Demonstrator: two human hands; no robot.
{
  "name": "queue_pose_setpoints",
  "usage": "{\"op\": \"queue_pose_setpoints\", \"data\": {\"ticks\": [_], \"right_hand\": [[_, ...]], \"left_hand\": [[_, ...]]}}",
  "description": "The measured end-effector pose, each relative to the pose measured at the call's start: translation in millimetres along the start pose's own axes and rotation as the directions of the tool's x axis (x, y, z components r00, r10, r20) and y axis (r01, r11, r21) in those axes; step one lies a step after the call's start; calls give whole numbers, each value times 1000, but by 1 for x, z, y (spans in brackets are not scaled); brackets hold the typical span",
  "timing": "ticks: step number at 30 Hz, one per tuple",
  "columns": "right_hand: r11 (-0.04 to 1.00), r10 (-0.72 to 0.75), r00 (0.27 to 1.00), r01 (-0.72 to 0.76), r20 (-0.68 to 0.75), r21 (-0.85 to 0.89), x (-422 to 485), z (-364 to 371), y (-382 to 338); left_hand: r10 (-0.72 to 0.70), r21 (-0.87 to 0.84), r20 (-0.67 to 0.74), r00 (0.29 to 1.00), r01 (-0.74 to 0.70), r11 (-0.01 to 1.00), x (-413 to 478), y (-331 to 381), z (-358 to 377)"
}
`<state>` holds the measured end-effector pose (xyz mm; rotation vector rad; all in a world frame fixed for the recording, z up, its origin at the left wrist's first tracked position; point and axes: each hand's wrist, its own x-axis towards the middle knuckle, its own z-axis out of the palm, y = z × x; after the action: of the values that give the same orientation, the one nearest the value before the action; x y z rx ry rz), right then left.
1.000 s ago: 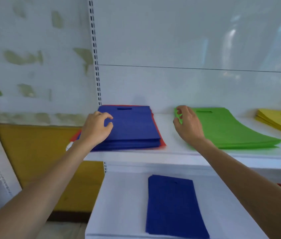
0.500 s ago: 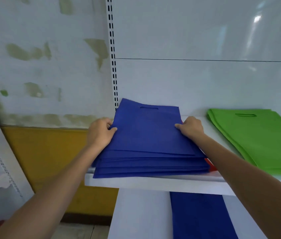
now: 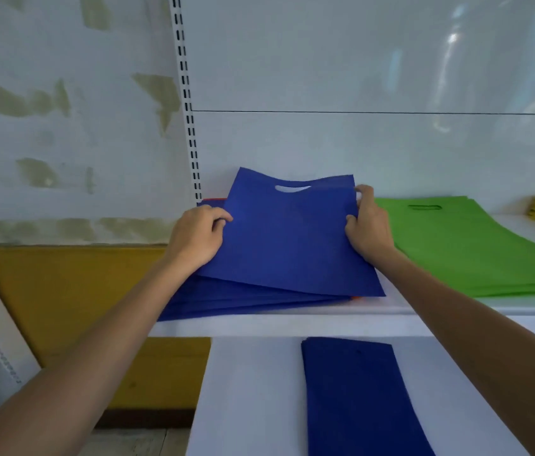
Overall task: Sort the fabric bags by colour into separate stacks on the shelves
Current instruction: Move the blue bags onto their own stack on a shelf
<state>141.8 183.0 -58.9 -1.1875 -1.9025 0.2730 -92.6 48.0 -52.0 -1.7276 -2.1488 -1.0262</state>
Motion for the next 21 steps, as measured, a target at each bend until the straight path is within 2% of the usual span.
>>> {"op": "queue_pose_setpoints", "data": {"ticks": [4,8,14,18,21], "right_hand": [[990,-106,990,96,-92,-102,-25,-56,20],[981,-73,986,44,-153,-188,-66,-120,53],[958,124,979,-160,-160,-237,-160,-217,124],[910,303,935,-342,-183,-237,-241,-256,174],[850,424,887,-460,-183,-256,-295,-269,207]], "left_hand": [[99,-44,37,994,-98,994,-20,42,6],[189,-87,61,980,-183,979,-52,104,18],[297,-229,78,952,-273,934,-119,198,62],[352,-316,186,917,-283,905,-183,242,113],[357,-387,298,885,-229,893,-237,259,152]]}}
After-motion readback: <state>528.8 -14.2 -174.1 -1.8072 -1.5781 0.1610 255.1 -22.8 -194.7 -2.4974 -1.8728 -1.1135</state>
